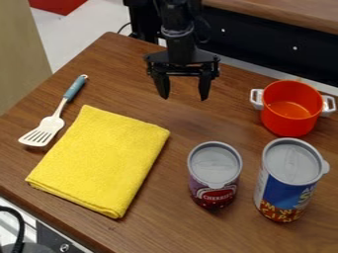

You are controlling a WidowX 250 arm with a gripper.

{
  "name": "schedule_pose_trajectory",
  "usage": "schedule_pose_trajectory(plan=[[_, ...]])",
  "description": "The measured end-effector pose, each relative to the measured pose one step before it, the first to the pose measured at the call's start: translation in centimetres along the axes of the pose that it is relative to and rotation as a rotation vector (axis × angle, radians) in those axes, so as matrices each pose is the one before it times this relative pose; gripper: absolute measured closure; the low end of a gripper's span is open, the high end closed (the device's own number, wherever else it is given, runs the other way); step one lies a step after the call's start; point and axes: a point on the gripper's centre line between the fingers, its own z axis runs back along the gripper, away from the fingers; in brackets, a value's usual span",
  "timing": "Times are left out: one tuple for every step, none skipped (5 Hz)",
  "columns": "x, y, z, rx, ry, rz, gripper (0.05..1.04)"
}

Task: Pick the can from the table and put it on top left side.

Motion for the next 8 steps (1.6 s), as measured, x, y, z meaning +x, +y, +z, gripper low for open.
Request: schedule_pose_trajectory(plan=[[-0.708, 0.266, -1.124, 0.0092, 0.0387, 0.0057, 0.086], [-0.499, -0.209, -0.269, -0.0099, 0.0213, 0.0202, 0.086], [-0.346, 0.072, -0.758, 0.0082, -0.0222, 0.0133, 0.086], [-0.283, -0.249, 1.207, -0.0157, -0.0207, 0.0463, 0.086], [-1.223, -0.027, 3.277, 0.0158, -0.0182, 0.0683, 0.086], [-1.42, -0.043, 3.664, -0.0232, 0.003, 0.0408, 0.086], [-3.727, -0.042, 1.934, -0.0204, 0.0078, 0.0159, 0.086], [-3.823, 0.144, -1.357, -0.0087, 0.0822, -0.0509, 0.086]])
